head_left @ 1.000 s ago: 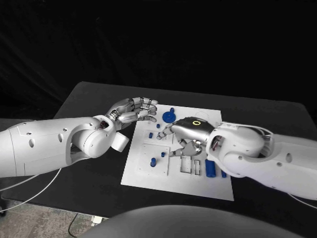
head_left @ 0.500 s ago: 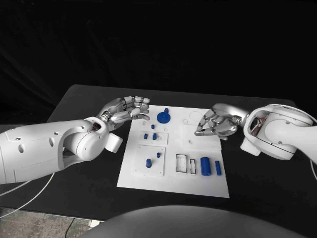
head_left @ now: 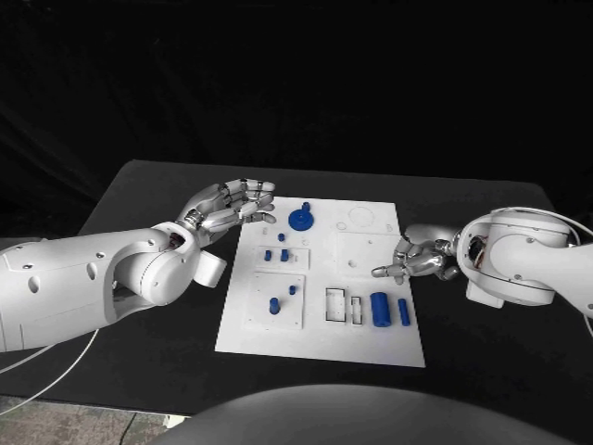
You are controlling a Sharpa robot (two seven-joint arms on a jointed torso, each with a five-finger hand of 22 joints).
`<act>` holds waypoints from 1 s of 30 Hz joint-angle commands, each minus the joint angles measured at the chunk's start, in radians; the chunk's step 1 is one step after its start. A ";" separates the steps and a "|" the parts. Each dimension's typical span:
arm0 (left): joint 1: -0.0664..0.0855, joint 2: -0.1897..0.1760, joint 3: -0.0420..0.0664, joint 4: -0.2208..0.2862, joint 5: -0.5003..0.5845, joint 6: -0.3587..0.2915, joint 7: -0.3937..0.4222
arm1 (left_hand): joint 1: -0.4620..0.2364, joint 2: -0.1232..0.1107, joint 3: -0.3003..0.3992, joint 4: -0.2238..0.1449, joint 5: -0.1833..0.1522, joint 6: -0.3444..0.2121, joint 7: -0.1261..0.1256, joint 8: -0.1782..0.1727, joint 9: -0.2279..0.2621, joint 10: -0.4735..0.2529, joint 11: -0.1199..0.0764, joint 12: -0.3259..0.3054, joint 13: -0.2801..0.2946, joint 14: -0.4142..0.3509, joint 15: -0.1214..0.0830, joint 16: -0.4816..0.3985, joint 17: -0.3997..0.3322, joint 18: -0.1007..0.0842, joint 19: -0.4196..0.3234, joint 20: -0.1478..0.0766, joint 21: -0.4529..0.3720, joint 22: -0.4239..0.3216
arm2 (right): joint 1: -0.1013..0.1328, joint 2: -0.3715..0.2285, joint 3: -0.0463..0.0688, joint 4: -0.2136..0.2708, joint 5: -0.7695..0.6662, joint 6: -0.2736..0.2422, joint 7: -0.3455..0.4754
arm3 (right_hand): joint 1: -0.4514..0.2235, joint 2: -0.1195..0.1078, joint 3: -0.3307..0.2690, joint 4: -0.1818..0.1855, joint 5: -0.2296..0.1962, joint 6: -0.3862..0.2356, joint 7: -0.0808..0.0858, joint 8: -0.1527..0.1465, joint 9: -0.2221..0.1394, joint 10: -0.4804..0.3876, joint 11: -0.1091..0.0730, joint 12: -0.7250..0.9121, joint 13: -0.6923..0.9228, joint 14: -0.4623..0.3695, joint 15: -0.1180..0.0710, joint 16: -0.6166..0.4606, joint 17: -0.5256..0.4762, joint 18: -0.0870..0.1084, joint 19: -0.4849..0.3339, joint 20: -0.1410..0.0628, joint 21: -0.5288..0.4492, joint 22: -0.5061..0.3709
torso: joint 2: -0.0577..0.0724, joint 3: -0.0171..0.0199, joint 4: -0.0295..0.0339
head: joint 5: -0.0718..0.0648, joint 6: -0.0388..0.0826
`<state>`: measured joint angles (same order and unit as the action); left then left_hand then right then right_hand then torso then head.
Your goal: Assemble the parts on the task board
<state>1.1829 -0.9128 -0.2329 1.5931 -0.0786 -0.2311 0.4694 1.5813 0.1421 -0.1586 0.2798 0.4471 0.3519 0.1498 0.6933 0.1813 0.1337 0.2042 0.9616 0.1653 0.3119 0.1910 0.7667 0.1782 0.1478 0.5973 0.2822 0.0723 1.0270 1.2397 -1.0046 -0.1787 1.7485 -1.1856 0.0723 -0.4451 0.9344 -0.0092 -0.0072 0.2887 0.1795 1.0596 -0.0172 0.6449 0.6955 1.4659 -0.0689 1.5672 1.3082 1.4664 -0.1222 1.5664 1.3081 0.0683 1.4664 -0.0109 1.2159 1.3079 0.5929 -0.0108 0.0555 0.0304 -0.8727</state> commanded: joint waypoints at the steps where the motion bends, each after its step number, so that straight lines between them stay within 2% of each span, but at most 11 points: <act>1: -0.001 0.003 0.000 0.000 0.004 0.008 0.014 | 0.000 0.012 -0.002 0.005 0.008 0.003 0.033 0.005 -0.002 0.002 0.004 0.004 -0.003 0.008 0.000 0.006 -0.001 0.015 0.005 -0.001 0.001 -0.001 | -0.003 0.004 0.000 0.005 -0.138 0.060 -0.085 | -0.041 0.003 0.011 0.007 -0.021 -0.004 -0.005 0.040 0.068 0.105 -0.011 0.004 0.263 0.104 -0.009 0.004 0.263 -0.013 0.039 -0.004 0.041 0.190 | -0.001 -0.0007 0.0008 | -0.002 0.000; 5: -0.001 0.002 0.000 0.000 0.004 0.011 0.011 | 0.001 0.013 -0.002 0.005 0.009 0.003 0.032 0.005 -0.003 0.002 0.005 0.004 -0.003 0.008 0.001 0.006 -0.002 0.015 0.005 -0.001 0.001 -0.001 | -0.006 0.009 0.000 0.008 -0.145 0.095 -0.115 | -0.078 0.005 0.016 0.005 -0.060 0.010 -0.013 0.062 0.116 0.105 -0.019 0.004 0.263 0.104 -0.012 0.004 0.263 -0.015 0.039 -0.009 0.066 0.194 | -0.001 -0.0008 0.0006 | -0.001 0.000; 8: -0.002 0.002 0.000 -0.001 0.004 0.013 0.009 | 0.001 0.013 -0.002 0.005 0.009 0.003 0.032 0.004 -0.003 0.002 0.005 0.004 -0.004 0.008 0.002 0.006 -0.002 0.015 0.005 -0.001 0.001 -0.001 | -0.010 0.013 0.000 0.011 -0.148 0.099 -0.126 | -0.082 0.006 0.021 0.004 -0.066 0.015 -0.016 0.067 0.133 0.105 -0.021 0.004 0.263 0.104 -0.015 0.004 0.263 -0.016 0.039 -0.011 0.077 0.196 | -0.001 -0.0007 0.0003 | -0.001 0.000; 22: -0.010 0.004 0.000 -0.005 0.004 0.024 -0.004 | 0.002 0.016 -0.001 0.004 0.013 0.002 0.030 0.004 -0.005 0.001 0.009 0.003 -0.006 0.007 0.004 0.006 -0.003 0.014 0.004 0.000 0.000 -0.001 | -0.031 0.035 0.000 0.014 -0.153 0.077 -0.141 | -0.071 0.004 0.029 0.002 -0.073 0.008 -0.017 0.059 0.150 0.105 -0.023 0.004 0.263 0.104 -0.017 0.004 0.263 -0.016 0.037 -0.014 0.080 0.195 | -0.001 -0.0006 -0.0002 | 0.000 0.000; 25: -0.011 0.006 0.001 -0.007 0.004 0.027 -0.006 | 0.003 0.017 -0.001 0.004 0.014 0.002 0.031 0.004 -0.006 0.001 0.010 0.003 -0.007 0.007 0.005 0.006 -0.003 0.014 0.004 0.000 0.000 -0.001 | -0.036 0.038 0.000 0.014 -0.154 0.077 -0.147 | -0.066 0.004 0.032 0.002 -0.074 -0.003 -0.014 0.037 0.150 0.105 -0.021 0.004 0.263 0.104 -0.016 0.004 0.263 -0.015 0.034 -0.014 0.075 0.193 | -0.001 -0.0008 -0.0005 | -0.001 0.000; 28: -0.012 0.008 0.001 -0.010 0.004 0.030 -0.009 | 0.004 0.018 0.000 0.003 0.015 0.002 0.031 0.003 -0.007 0.001 0.011 0.003 -0.007 0.007 0.006 0.006 -0.004 0.014 0.004 0.000 0.000 -0.001 | -0.042 0.041 0.000 0.015 -0.154 0.073 -0.153 | -0.061 0.004 0.035 0.002 -0.072 -0.009 -0.005 -0.021 0.128 0.105 -0.014 0.004 0.263 0.104 -0.011 0.004 0.263 -0.014 0.030 -0.011 0.077 0.192 | -0.001 -0.0007 -0.0004 | 0.000 0.000; 30: -0.012 0.009 0.001 -0.012 0.004 0.033 -0.012 | 0.004 0.018 0.000 0.003 0.015 0.002 0.031 0.003 -0.007 0.001 0.011 0.002 -0.007 0.007 0.006 0.006 -0.004 0.014 0.004 0.000 0.000 -0.001 | -0.046 0.044 0.000 0.015 -0.154 0.069 -0.157 | -0.058 0.006 0.037 0.002 -0.070 -0.001 0.003 -0.080 0.098 0.105 -0.006 0.004 0.263 0.104 -0.006 0.004 0.263 -0.014 0.028 -0.006 0.080 0.192 | -0.001 -0.0004 0.0000 | 0.002 0.000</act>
<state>1.1716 -0.9062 -0.2330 1.5818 -0.0767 -0.2233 0.4576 1.5853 0.1540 -0.1584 0.2797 0.4561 0.3519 0.1498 0.6932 0.1759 0.1373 0.2077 0.9616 0.1594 0.3155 0.1947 0.7667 0.1756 0.1478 0.5973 0.2822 0.0723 1.0271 1.1959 -0.9624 -0.1784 1.7623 -1.3252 0.1387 -0.5794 0.8642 -0.0083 0.0255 0.2912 0.1081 1.0558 -0.0186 0.5812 0.8018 1.4660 -0.0832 1.5671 1.3078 1.4664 -0.1292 1.5676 1.3077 0.0685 1.4664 -0.0181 1.2945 1.3076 0.5917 -0.0114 0.0552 0.0302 -0.8727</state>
